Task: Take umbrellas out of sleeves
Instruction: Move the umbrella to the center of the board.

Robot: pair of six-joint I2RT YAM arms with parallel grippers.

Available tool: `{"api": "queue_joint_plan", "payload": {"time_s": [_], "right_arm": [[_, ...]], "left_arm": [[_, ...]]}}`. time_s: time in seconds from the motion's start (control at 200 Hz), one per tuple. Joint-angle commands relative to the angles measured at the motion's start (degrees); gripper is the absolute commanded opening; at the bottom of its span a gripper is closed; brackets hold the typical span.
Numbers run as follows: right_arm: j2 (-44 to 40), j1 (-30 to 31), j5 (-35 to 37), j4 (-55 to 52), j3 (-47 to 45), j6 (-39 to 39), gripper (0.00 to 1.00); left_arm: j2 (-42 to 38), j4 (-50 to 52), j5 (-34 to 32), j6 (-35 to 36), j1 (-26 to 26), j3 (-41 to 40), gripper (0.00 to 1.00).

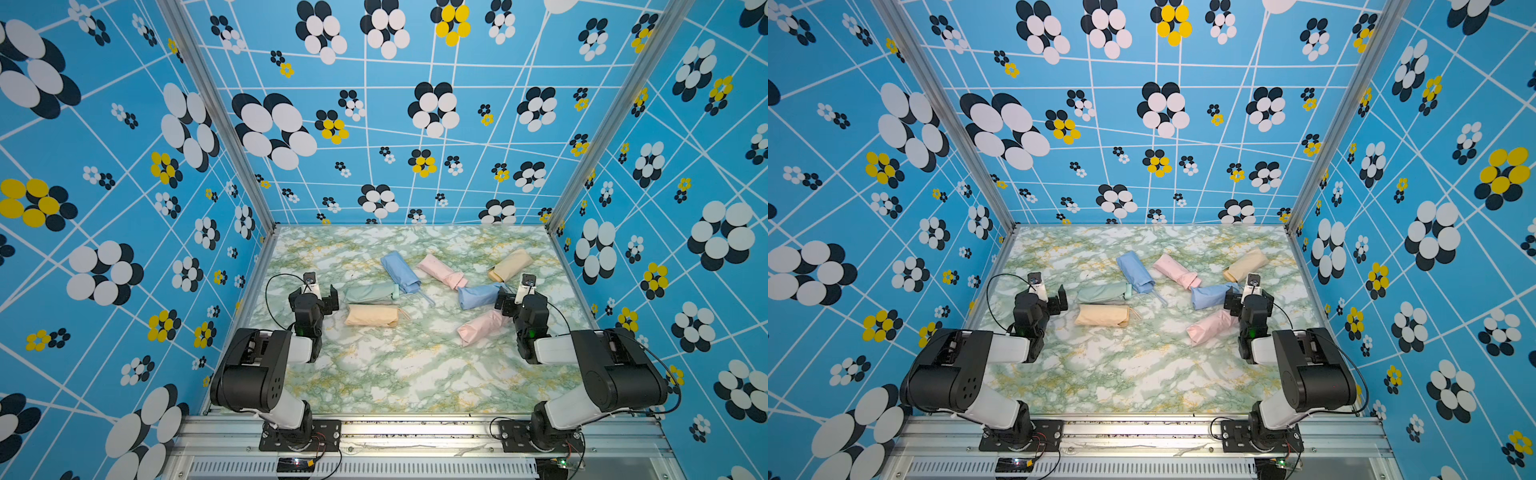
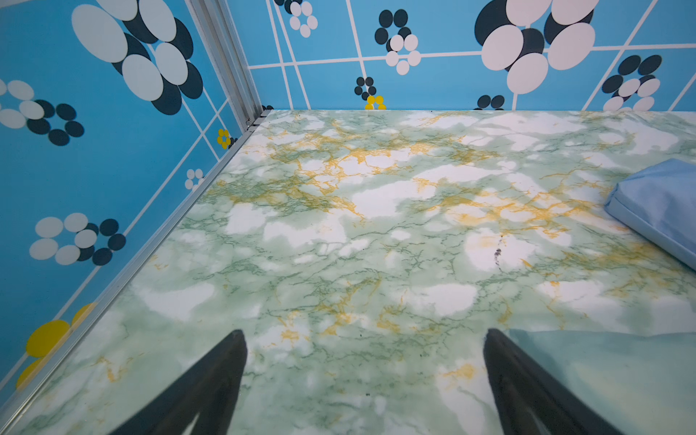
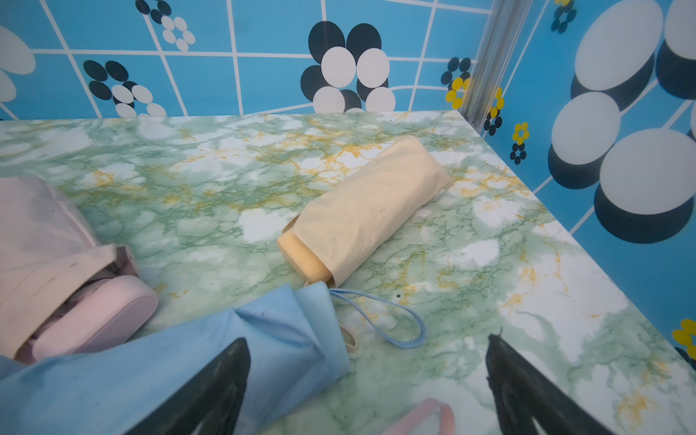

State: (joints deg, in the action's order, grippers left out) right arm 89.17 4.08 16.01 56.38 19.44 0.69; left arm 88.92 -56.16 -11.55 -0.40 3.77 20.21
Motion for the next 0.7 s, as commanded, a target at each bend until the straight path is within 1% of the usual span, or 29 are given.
{"api": "queue_joint_plan", "payload": {"time_s": [0.0,0.37,0.425,0.465,0.545,0.62,0.695], "right_arm": [[0.61,-0.12,1.88,0.57,1.00,0.49,0.99],[0.58,-0.17,2.17,0.70,0.91,0.72,0.99],[0.04,-0.13,1.18,0.71,0.73,0.26,0.99],[-1.04,-0.12,-0.30,0.01,0.61,-0.50,0.99],[-4.93,-0.17,-0.89,-2.96,0.36,-0.60,0.99],[-10.26,-0.17,-1.16,-11.47,2.01,0.03,0.99],[-15.27,-0.10,-2.61,-18.63,3.66,0.85,0.99]], "left_arm": [[0.55,-0.85,-0.67,-0.56,-0.41,0.24,0.99],[0.44,-1.30,-0.66,-0.56,-0.42,-0.05,0.99],[-0.65,-1.26,-0.31,-0.40,-0.34,-0.51,0.99],[-3.16,1.18,-0.71,-0.06,-0.05,-0.32,0.99],[-10.38,10.45,-3.52,-0.63,0.34,1.31,0.99],[-16.65,20.27,-6.13,-3.19,0.27,3.64,0.99],[-22.09,27.66,-5.29,-5.77,0.27,5.45,0.99]]}}
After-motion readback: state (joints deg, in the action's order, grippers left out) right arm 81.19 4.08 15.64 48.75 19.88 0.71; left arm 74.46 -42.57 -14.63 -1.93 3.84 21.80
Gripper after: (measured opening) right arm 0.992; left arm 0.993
